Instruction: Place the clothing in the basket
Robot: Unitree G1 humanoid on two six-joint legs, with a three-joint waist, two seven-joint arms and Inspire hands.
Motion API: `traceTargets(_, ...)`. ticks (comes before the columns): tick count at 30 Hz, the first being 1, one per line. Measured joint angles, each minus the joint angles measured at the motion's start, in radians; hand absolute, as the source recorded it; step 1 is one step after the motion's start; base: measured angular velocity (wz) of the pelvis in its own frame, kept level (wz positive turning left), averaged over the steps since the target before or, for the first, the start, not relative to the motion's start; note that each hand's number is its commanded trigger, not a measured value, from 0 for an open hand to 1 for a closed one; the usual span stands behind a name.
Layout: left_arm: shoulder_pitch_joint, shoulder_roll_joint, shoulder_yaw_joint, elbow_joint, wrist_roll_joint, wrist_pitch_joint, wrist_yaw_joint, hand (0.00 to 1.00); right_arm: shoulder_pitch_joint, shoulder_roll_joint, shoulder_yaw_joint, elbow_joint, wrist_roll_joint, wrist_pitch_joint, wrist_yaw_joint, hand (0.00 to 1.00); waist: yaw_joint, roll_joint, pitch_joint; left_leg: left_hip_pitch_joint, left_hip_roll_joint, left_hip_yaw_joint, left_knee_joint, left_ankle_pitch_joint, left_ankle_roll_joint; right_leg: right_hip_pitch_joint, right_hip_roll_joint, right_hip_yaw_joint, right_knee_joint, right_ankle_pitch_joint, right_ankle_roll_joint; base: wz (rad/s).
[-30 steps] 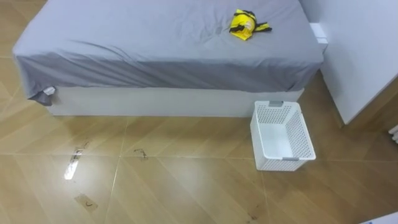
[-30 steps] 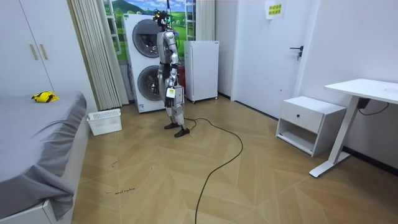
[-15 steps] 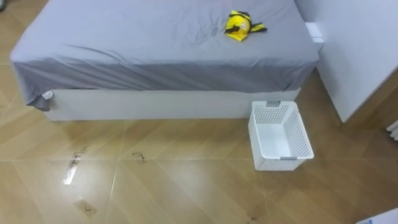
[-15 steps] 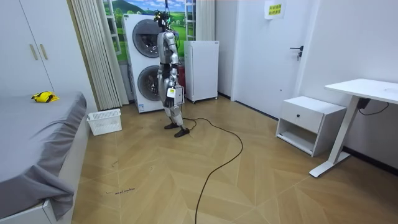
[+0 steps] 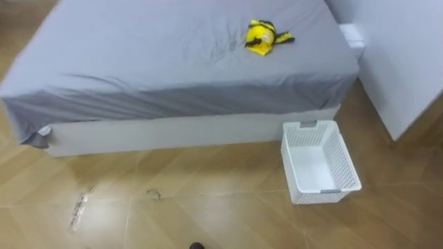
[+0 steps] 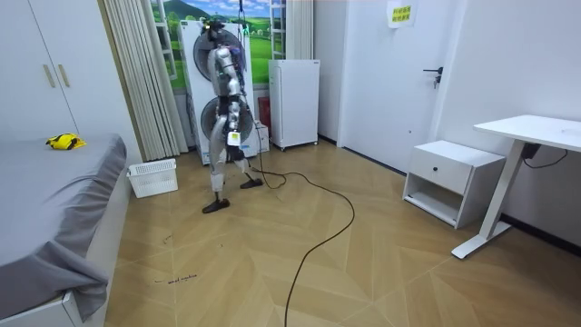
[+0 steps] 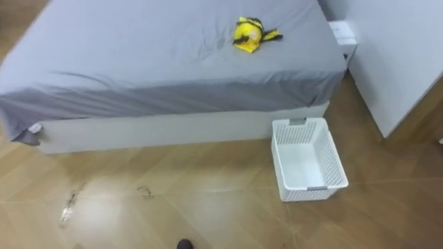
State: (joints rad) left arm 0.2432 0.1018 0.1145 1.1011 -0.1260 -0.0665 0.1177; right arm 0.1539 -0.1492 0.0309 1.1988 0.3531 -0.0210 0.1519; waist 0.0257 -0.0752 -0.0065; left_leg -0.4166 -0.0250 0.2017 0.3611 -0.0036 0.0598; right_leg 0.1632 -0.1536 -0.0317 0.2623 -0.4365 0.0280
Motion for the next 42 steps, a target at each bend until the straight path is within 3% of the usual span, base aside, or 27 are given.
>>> traceTargets(2,-0.001,0.001,0.001,0.002,0.000,-0.012,0.000,0.00,0.003,-0.001,-0.016,-0.033,-0.002,-0.003,-0.011,0.00,0.014,0.004,0.0069,-0.001,-0.005,0.022,0.141,-0.132,0.010,0.003,-0.026,-0.013,0.090,0.026,0.044,-0.23)
traceTargets(3,0.000,0.003,0.001,0.001,-0.001,-0.017,0.000,0.00,0.007,-0.001,-0.016,-0.051,-0.001,-0.004,-0.014,0.00,0.016,0.006,0.0084,0.013,-0.006,0.029,0.157,-0.160,0.012,-0.009,-0.034,-0.017,0.153,0.037,0.060,-0.19)
traceTargets(4,-0.002,0.009,0.000,0.002,-0.001,-0.027,0.002,0.00,0.010,0.004,-0.014,-0.074,0.002,-0.004,-0.023,0.00,0.018,0.008,0.0103,0.057,-0.008,0.049,0.157,-0.205,0.018,-0.049,-0.050,-0.026,0.295,0.086,0.062,-0.08)
traceTargets(5,-0.023,0.011,-0.001,0.001,-0.001,-0.029,0.006,0.00,0.007,0.006,-0.013,-0.085,0.007,-0.004,-0.032,0.00,0.020,0.010,0.0130,0.116,-0.011,0.062,0.139,-0.238,0.024,-0.088,-0.058,-0.026,0.433,0.192,0.058,0.00)
traceTargets(7,-0.043,0.013,-0.003,-0.004,0.010,-0.035,0.009,0.00,-0.002,0.007,-0.015,-0.102,-0.001,-0.005,-0.040,0.00,0.036,0.030,0.0091,0.212,-0.021,0.041,0.073,-0.260,0.028,-0.172,-0.057,-0.030,0.615,0.330,0.025,-0.01)
traceTargets(8,-0.063,0.012,-0.002,-0.005,0.025,-0.053,0.012,0.00,-0.008,0.007,-0.013,-0.141,-0.001,-0.005,-0.039,0.00,0.047,0.040,0.0151,0.269,-0.020,0.028,0.032,-0.271,0.025,-0.262,-0.032,-0.049,0.696,0.245,-0.005,-0.11)
traceTargets(9,-0.071,0.011,-0.002,-0.002,0.038,-0.060,0.012,0.00,-0.017,0.007,-0.013,-0.162,0.002,-0.006,-0.039,0.00,0.048,0.047,0.0196,0.295,-0.018,0.003,0.015,-0.275,0.023,-0.306,-0.015,-0.069,0.714,0.201,-0.023,-0.18)
traceTargets(10,-0.079,0.011,-0.003,-0.003,0.050,-0.065,0.012,0.00,-0.034,0.008,-0.011,-0.198,0.007,-0.008,-0.039,0.00,0.052,0.068,0.0250,0.344,-0.012,-0.050,-0.017,-0.283,0.018,-0.395,0.030,-0.112,0.693,0.137,-0.041,-0.08)
traceTargets(12,-0.087,0.014,-0.024,-0.012,0.051,-0.066,0.017,0.00,-0.045,0.014,-0.009,-0.269,0.007,-0.009,-0.044,0.00,0.042,0.085,0.0258,0.400,0.004,-0.123,-0.049,-0.301,0.008,-0.501,0.093,-0.172,0.527,0.116,-0.044,0.26)
traceTargets(13,-0.090,0.018,-0.050,-0.019,0.049,-0.062,0.020,0.00,-0.053,0.022,-0.008,-0.294,0.004,-0.022,-0.046,0.00,0.015,0.083,0.0249,0.449,0.013,-0.164,-0.079,-0.312,-0.001,-0.535,0.113,-0.178,0.349,0.137,-0.043,0.89)
traceTargets(14,-0.087,0.014,-0.070,-0.030,0.053,-0.060,0.019,0.00,-0.057,0.028,-0.010,-0.300,0.000,-0.033,-0.049,0.00,0.004,0.080,0.0222,0.503,0.022,-0.197,-0.117,-0.323,-0.014,-0.549,0.108,-0.184,0.192,0.233,-0.051,0.99)
traceTargets(16,-0.090,0.005,-0.090,-0.034,0.060,-0.059,0.016,0.00,-0.057,0.028,-0.012,-0.306,-0.002,-0.050,-0.063,0.00,0.006,0.094,0.0161,0.570,0.066,-0.238,-0.131,-0.355,-0.040,-0.546,0.118,-0.197,0.098,0.374,-0.066,0.80)
traceTargets(17,-0.083,0.006,-0.100,-0.040,0.059,-0.055,0.012,0.00,-0.061,0.027,-0.011,-0.329,0.002,-0.054,-0.072,0.00,0.014,0.092,0.0000,0.578,0.088,-0.225,-0.110,-0.385,-0.075,-0.538,0.133,-0.221,0.133,0.386,-0.112,0.48)
traceTargets(18,-0.073,0.005,-0.100,-0.042,0.059,-0.051,0.008,0.00,-0.065,0.026,-0.012,-0.349,0.005,-0.054,-0.079,0.00,0.021,0.101,0.0011,0.584,0.108,-0.217,-0.097,-0.395,-0.094,-0.530,0.145,-0.232,0.158,0.375,-0.129,0.12)
traceTargets(20,-0.043,0.004,-0.089,-0.042,0.054,-0.046,0.001,0.00,-0.076,0.026,-0.015,-0.449,-0.002,-0.068,-0.091,0.00,0.034,0.125,0.0080,0.609,0.161,-0.178,-0.027,-0.378,-0.137,-0.489,0.170,-0.276,0.241,0.294,-0.160,0.06)
traceTargets(22,-0.027,0.004,-0.086,-0.043,0.048,-0.046,-0.002,0.00,-0.102,0.022,-0.015,-0.462,0.001,-0.088,-0.096,0.00,0.033,0.136,0.0141,0.592,0.193,-0.145,0.111,-0.325,-0.168,-0.415,0.192,-0.284,0.215,0.260,-0.162,0.16)
traceTargets(23,-0.017,0.004,-0.078,-0.043,0.048,-0.046,-0.001,0.00,-0.113,0.022,-0.014,-0.474,0.005,-0.088,-0.105,0.00,0.031,0.134,0.0141,0.557,0.205,-0.141,0.224,-0.256,-0.167,-0.357,0.201,-0.286,0.167,0.247,-0.162,0.12)
traceTargets(25,-0.011,0.005,-0.074,-0.048,0.038,-0.046,0.006,0.00,-0.131,0.021,-0.013,-0.479,0.015,-0.096,-0.116,0.00,0.025,0.128,0.0166,0.489,0.207,-0.139,0.375,-0.195,-0.162,-0.281,0.207,-0.276,0.094,0.238,-0.157,0.12)
traceTargets(27,-0.011,0.008,-0.073,-0.069,0.017,-0.046,0.008,0.00,-0.130,0.020,-0.013,-0.480,0.016,-0.096,-0.139,0.00,0.007,0.116,0.0206,0.417,0.202,-0.123,0.420,-0.224,-0.128,-0.220,0.205,-0.269,0.038,0.235,-0.153,0.35)
traceTargets(28,-0.013,0.009,-0.071,-0.079,0.019,-0.045,0.009,0.00,-0.128,0.022,-0.012,-0.486,0.014,-0.092,-0.155,0.00,0.007,0.107,0.0257,0.372,0.193,-0.104,0.394,-0.262,-0.125,-0.193,0.204,-0.237,0.018,0.231,-0.146,0.19)
traceTargets(29,-0.010,0.007,-0.071,-0.097,0.016,-0.044,0.009,0.00,-0.128,0.021,-0.012,-0.500,0.017,-0.089,-0.166,0.00,0.011,0.101,0.0223,0.335,0.175,-0.092,0.335,-0.296,-0.132,-0.182,0.202,-0.196,0.009,0.229,-0.143,-0.08)
traceTargets(31,-0.009,0.006,-0.071,-0.122,0.008,-0.044,0.009,0.00,-0.128,0.021,-0.006,-0.537,0.044,-0.087,-0.178,0.00,0.030,0.087,0.0207,0.284,0.143,-0.090,0.187,-0.311,-0.132,-0.172,0.193,-0.147,-0.004,0.225,-0.133,-0.50)
traceTargets(33,-0.006,0.006,-0.062,-0.124,-0.002,-0.049,0.009,0.00,-0.126,0.018,-0.006,-0.584,0.044,-0.087,-0.197,0.00,0.048,0.079,0.0179,0.235,0.130,-0.089,0.043,-0.256,-0.124,-0.166,0.184,-0.107,-0.008,0.225,-0.120,-0.65)
traceTargets(34,0.002,0.008,-0.047,-0.124,-0.018,-0.053,0.011,0.00,-0.113,0.016,0.001,-0.611,0.038,-0.086,-0.206,0.00,0.057,0.073,0.0033,0.228,0.119,-0.087,0.002,-0.166,-0.092,-0.159,0.173,-0.097,-0.007,0.215,-0.103,-0.52)
traceTargets(35,0.015,0.013,-0.045,-0.123,-0.019,-0.054,0.012,0.00,-0.099,0.015,0.011,-0.643,0.016,-0.085,-0.214,0.00,0.058,0.055,-0.0064,0.263,0.100,-0.086,-0.030,-0.158,-0.087,-0.156,0.160,-0.090,-0.013,0.211,-0.091,-0.43)
traceTargets(38,0.021,0.013,-0.039,-0.111,-0.017,-0.052,0.011,0.00,-0.095,0.015,0.011,-0.686,-0.032,-0.088,-0.242,0.00,0.059,0.040,-0.0047,0.310,0.071,-0.086,-0.082,-0.155,-0.083,-0.136,0.146,-0.108,-0.046,0.224,-0.070,-0.34)
traceTargets(42,0.023,0.007,-0.039,-0.108,-0.010,-0.043,0.007,0.00,-0.098,0.018,-0.016,-0.751,-0.121,-0.089,-0.281,0.00,0.031,0.047,0.0014,0.323,0.047,-0.103,-0.128,-0.150,-0.074,-0.128,0.125,-0.145,-0.062,0.225,-0.067,-0.03)
